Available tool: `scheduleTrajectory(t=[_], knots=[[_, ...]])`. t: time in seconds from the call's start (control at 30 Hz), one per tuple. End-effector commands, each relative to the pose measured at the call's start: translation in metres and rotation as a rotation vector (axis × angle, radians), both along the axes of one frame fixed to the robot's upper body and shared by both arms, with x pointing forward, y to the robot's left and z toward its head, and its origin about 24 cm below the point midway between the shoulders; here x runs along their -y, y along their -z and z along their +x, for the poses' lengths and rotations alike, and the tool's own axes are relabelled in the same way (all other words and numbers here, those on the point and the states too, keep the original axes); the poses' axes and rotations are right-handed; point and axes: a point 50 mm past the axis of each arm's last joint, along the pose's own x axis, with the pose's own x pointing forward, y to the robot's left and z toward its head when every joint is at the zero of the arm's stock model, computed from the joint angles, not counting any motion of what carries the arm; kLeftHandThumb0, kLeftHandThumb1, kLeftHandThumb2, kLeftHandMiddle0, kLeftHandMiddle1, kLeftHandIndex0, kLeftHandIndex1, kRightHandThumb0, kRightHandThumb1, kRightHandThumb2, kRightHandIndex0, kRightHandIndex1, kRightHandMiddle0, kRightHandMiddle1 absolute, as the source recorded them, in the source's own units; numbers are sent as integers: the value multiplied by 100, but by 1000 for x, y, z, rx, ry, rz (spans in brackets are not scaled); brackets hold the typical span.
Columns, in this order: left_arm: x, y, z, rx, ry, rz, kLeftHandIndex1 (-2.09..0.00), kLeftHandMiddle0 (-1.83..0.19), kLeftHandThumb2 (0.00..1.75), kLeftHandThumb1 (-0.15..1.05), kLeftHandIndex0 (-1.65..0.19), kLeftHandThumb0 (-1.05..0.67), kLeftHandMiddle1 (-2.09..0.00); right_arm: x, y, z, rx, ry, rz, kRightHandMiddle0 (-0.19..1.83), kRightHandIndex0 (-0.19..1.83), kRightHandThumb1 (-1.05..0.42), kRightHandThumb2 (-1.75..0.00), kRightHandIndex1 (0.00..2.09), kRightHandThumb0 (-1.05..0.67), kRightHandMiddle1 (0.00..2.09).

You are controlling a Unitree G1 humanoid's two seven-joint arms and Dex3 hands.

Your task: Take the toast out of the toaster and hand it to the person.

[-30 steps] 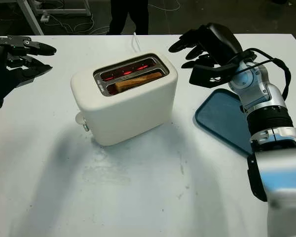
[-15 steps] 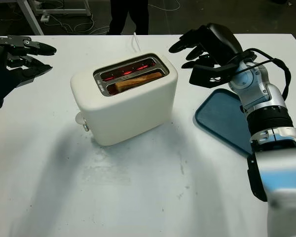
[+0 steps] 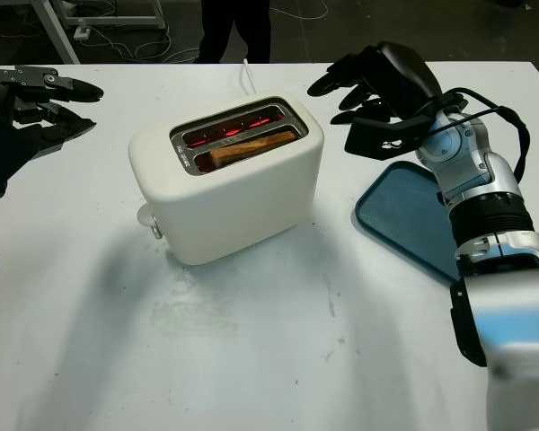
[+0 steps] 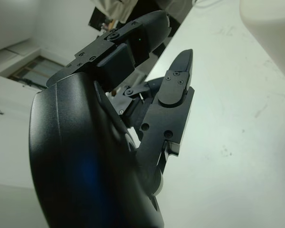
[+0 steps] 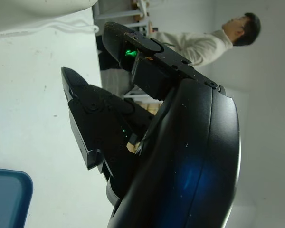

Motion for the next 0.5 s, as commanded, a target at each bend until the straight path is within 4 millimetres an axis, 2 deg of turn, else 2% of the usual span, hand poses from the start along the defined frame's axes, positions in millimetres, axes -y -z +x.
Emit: scheduleTrajectory(t=[0.0, 0.23, 0.47], knots=[[1, 1, -2, -7, -10, 10, -24, -81, 0, 85, -98, -12, -87, 4, -1, -1, 11, 4, -2, 112, 134, -66, 0, 2, 1, 0], [0, 2, -1, 3, 10, -5, -24, -82, 0, 85, -99, -8, -88, 4, 0, -1, 6, 6, -2, 111, 134, -66, 0, 1, 0, 0], [-1, 3, -1, 1, 5, 6, -25, -83, 0, 85, -100, -13, -88, 4, 0, -1, 7, 5, 2, 111, 133, -67, 0, 1, -1, 0]])
